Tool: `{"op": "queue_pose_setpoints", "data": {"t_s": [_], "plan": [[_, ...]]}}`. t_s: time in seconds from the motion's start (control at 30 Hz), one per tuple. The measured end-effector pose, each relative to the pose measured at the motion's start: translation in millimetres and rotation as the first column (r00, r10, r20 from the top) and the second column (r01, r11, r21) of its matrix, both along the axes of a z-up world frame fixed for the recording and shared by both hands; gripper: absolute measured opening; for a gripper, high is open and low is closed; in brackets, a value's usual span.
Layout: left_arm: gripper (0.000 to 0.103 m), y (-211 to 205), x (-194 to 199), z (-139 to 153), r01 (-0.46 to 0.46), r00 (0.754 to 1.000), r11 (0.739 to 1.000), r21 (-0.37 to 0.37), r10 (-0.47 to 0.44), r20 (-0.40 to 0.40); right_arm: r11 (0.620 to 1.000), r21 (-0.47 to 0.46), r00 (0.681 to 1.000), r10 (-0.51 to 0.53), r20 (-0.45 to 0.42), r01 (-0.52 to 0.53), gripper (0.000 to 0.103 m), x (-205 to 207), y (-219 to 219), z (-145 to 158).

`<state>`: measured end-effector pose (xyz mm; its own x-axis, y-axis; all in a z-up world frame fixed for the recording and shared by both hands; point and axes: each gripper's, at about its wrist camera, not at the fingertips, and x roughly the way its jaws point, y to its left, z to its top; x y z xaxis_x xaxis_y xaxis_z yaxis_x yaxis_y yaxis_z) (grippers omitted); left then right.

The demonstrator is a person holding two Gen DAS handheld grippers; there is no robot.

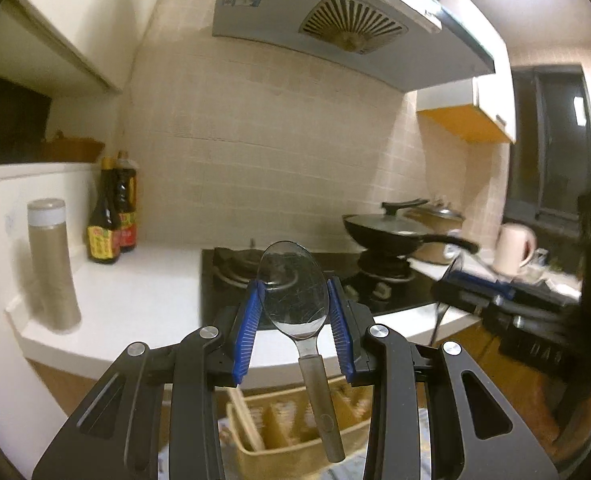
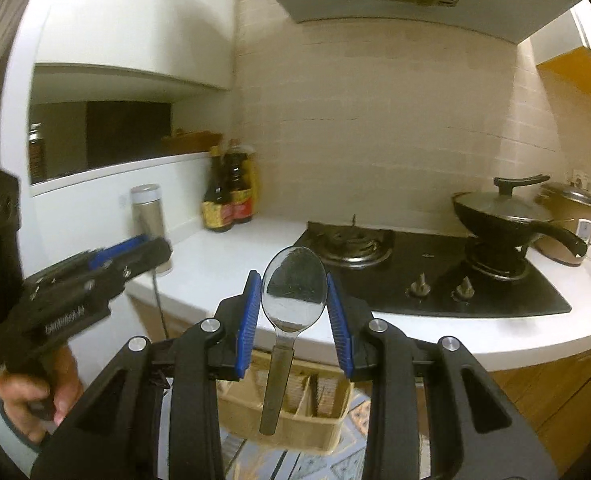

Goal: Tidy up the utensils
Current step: 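Carry the clear spoon to the caddy and release it inside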

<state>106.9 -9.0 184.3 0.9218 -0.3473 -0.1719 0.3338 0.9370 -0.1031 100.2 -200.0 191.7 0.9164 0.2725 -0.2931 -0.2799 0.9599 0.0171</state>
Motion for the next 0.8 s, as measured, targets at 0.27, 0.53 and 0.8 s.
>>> {"op": "queue_pose_setpoints", "data": {"t_s": [0.27, 0.53, 0.8], "plan": [[0.032, 12, 25, -23, -0.082, 0.997, 0.995, 0.05, 0.082, 0.006, 0.994, -0.044, 0.995, -0.103, 0.014, 0.103, 0.03, 39, -1, -24], [0.032, 19, 46, -53, -0.08, 0.997, 0.996, 0.029, 0.08, -0.008, 0.989, -0.054, 0.99, -0.141, -0.019, 0.139, 0.03, 65, -5, -62], [0.032, 26, 50, -52, -0.073, 0.997, 0.997, -0.025, 0.073, -0.002, 0.987, -0.083, 0.989, -0.142, -0.042, 0.138, 0.03, 70, -2, -78]]}}
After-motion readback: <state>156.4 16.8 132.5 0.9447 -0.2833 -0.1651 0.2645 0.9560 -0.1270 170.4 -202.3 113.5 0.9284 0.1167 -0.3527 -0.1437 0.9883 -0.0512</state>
